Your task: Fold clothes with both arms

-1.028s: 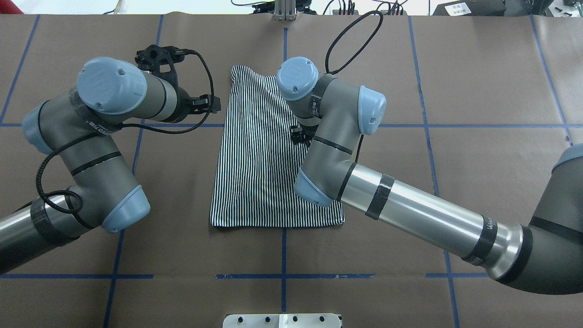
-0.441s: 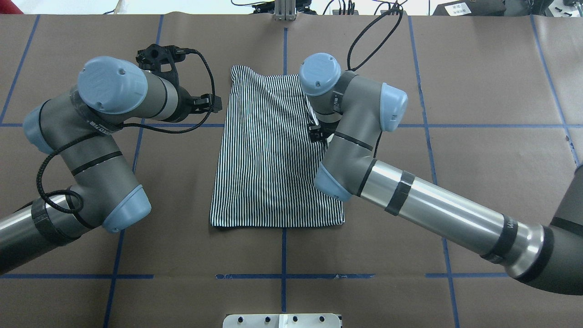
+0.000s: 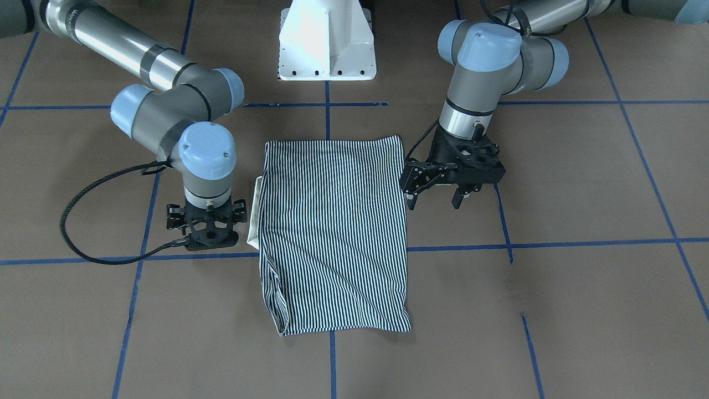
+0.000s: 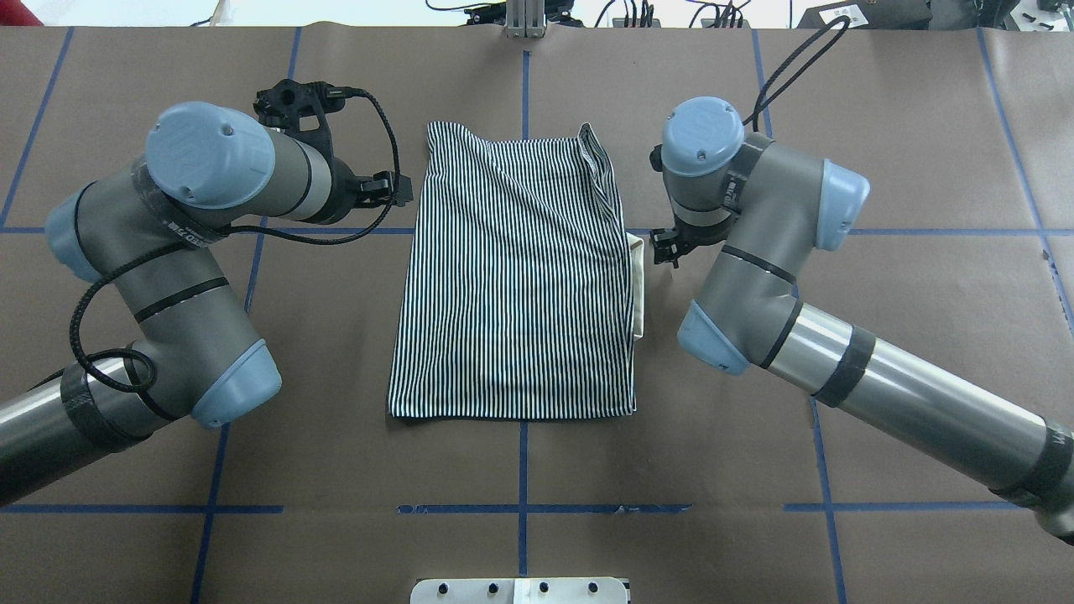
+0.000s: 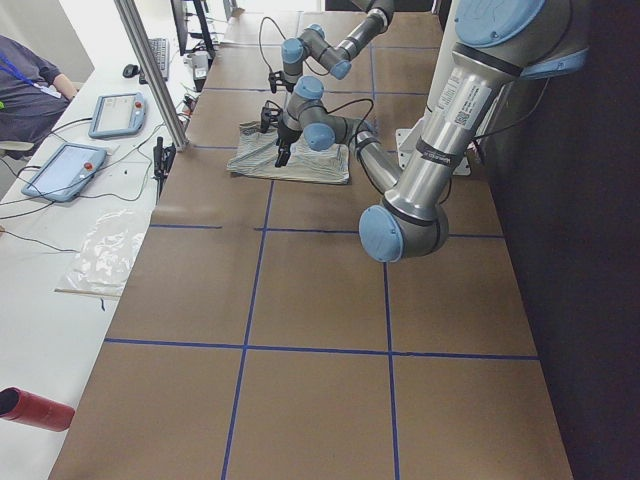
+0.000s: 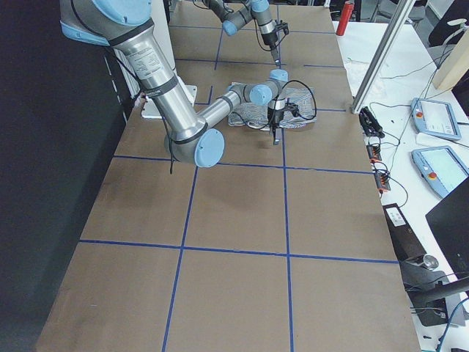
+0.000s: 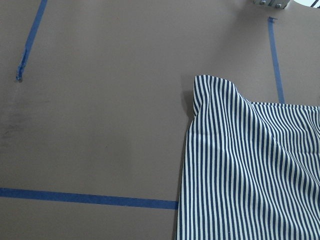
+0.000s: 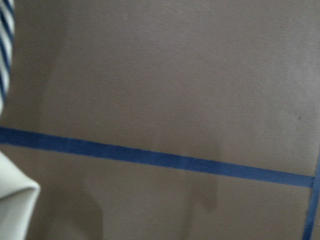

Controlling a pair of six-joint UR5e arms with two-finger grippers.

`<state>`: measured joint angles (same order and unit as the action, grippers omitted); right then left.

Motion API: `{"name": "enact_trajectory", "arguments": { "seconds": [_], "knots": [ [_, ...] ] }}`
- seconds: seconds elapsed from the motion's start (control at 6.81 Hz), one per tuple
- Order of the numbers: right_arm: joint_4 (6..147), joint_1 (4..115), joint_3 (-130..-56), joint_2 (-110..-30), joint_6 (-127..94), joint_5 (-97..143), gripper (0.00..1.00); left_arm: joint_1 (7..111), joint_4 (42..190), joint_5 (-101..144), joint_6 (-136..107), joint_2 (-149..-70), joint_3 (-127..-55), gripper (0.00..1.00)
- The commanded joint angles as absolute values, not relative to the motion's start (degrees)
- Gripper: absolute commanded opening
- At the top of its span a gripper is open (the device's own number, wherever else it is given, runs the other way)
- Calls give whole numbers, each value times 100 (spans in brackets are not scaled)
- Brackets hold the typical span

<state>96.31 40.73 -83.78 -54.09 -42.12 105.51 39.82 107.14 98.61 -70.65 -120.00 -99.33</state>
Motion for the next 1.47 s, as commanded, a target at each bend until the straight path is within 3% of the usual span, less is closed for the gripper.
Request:
{"name": "enact_trajectory", "arguments": {
  "seconds": [0.0,0.59,0.73,1.03,1.32],
  "knots": [
    [9641,4332,-8386,-5172,-3964,10660,100,3981,10714,9861,-7058,-11980,-9949,100],
    [9615,4307,-8815,-4694,-4804,11618,100,3668,10696,10574,-8582,-11751,-10036,100],
    [9572,4289,-8450,-4537,-4721,11541,100,3569,10661,10556,-8743,-11803,-10063,100],
    [7708,4289,-6252,-3714,-4623,11295,100,3568,10644,10564,-8736,-11769,-10229,100],
    [7629,4289,-5635,-3384,-4177,10883,100,3577,10452,10564,-8745,-11751,-10589,100]
  ]
}}
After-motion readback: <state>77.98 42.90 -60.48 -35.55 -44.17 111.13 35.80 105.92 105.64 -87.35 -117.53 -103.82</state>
